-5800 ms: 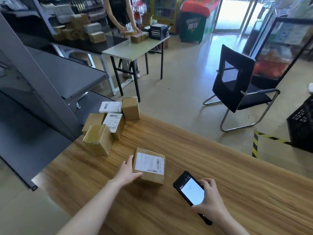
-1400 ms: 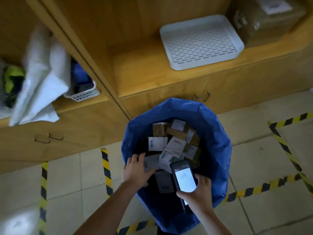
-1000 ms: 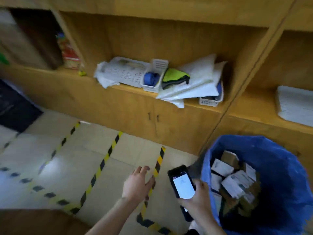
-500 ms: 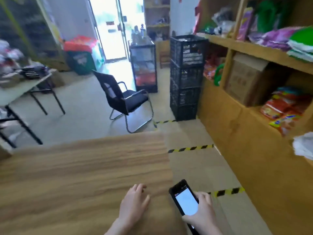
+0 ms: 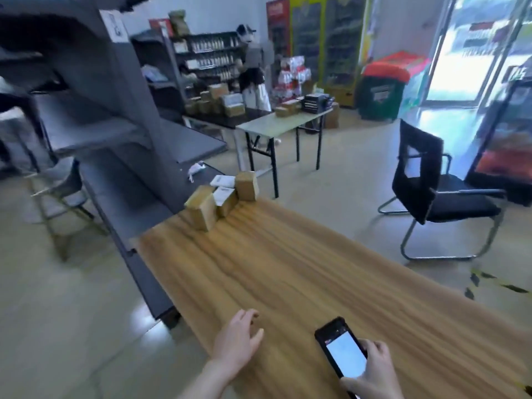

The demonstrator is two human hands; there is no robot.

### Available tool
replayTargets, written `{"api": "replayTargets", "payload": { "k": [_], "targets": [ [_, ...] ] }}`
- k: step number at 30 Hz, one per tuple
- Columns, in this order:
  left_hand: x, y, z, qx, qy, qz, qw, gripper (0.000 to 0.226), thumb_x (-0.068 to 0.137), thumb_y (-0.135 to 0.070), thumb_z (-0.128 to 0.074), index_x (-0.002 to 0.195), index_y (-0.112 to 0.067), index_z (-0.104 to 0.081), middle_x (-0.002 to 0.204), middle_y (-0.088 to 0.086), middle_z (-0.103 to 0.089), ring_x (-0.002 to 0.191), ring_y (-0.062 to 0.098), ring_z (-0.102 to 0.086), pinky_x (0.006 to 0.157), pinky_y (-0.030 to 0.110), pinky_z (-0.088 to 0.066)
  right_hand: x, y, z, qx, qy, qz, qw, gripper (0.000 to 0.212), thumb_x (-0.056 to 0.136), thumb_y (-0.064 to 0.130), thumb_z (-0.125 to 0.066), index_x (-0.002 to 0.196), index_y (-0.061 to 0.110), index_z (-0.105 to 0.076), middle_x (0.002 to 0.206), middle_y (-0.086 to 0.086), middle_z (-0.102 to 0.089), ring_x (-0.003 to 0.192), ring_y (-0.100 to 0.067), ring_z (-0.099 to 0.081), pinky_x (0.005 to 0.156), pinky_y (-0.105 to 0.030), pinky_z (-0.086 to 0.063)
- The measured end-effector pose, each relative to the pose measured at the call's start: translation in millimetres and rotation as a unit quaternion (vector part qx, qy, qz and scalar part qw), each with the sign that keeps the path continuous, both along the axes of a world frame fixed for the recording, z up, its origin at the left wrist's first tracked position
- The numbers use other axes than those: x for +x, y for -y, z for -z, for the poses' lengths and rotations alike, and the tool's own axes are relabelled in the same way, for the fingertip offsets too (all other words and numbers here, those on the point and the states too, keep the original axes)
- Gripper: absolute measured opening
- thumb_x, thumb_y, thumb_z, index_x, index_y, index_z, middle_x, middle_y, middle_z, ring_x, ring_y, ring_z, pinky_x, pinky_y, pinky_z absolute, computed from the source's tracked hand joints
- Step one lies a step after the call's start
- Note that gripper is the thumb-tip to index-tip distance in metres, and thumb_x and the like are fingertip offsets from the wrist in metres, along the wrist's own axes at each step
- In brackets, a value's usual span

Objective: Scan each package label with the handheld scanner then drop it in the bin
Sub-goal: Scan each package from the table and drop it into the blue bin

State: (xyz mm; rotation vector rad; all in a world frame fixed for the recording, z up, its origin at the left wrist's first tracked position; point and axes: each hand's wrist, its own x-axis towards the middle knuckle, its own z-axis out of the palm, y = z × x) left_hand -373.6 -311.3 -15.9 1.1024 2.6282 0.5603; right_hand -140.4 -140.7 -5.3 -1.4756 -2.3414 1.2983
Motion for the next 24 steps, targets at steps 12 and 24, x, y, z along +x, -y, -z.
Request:
{"api": "replayTargets", "payload": {
  "k": [12,24],
  "targets": [
    [-191.4,24.2,26.0,-0.092,-0.053,-0.078,0.991,0.038,0.091,-0.047,-0.048,0.126,-0.032,-0.049,0.118,-0.013,-0.048,0.111,0.011,-0.051,0.077,0.023,-0.044,-167.7,-15.3,27.3,0.002,-0.007,-0.099,0.995,0.097,0.053,0.032,-0.081,0.137,0.013,-0.037,0.126,0.005,-0.028,0.100,-0.008,-0.040,0.079,-0.018,-0.038],
    [-443.0,-76.8,-18.6,0.008,-0.089,-0.149,0.985,0.059,0.088,-0.055,-0.056,0.136,-0.022,-0.045,0.132,0.000,-0.043,0.119,0.018,-0.045,0.086,0.029,-0.048,-365.9,-36.0,22.8,0.011,0.008,-0.081,0.997,0.089,0.051,0.032,-0.079,0.131,0.017,-0.042,0.118,0.012,-0.026,0.097,-0.009,-0.045,0.074,-0.020,-0.043]
  ]
}}
